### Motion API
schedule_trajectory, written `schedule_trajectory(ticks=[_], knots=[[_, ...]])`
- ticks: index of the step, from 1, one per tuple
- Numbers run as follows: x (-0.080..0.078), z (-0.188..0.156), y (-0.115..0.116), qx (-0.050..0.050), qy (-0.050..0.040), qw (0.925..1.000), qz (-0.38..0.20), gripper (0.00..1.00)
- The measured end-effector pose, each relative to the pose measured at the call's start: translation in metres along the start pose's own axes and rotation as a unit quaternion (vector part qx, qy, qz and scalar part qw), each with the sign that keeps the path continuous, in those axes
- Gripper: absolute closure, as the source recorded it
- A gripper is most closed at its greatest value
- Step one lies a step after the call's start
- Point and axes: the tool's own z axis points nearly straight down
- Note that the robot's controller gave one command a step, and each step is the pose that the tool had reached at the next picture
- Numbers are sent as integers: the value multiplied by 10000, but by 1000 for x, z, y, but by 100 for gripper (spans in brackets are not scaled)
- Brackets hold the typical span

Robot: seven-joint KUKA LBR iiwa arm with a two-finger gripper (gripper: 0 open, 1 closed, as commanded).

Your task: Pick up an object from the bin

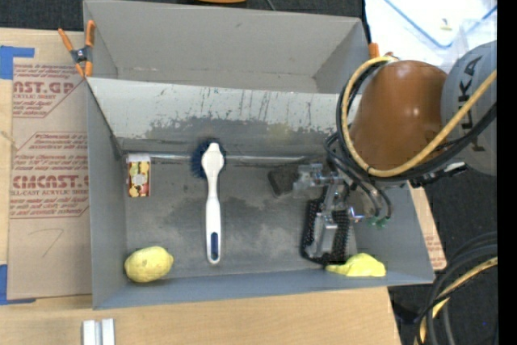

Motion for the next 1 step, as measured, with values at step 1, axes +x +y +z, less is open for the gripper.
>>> schedule_trajectory(ticks=[1], knots=[[0,0,0,0,0,10000,1,0]])
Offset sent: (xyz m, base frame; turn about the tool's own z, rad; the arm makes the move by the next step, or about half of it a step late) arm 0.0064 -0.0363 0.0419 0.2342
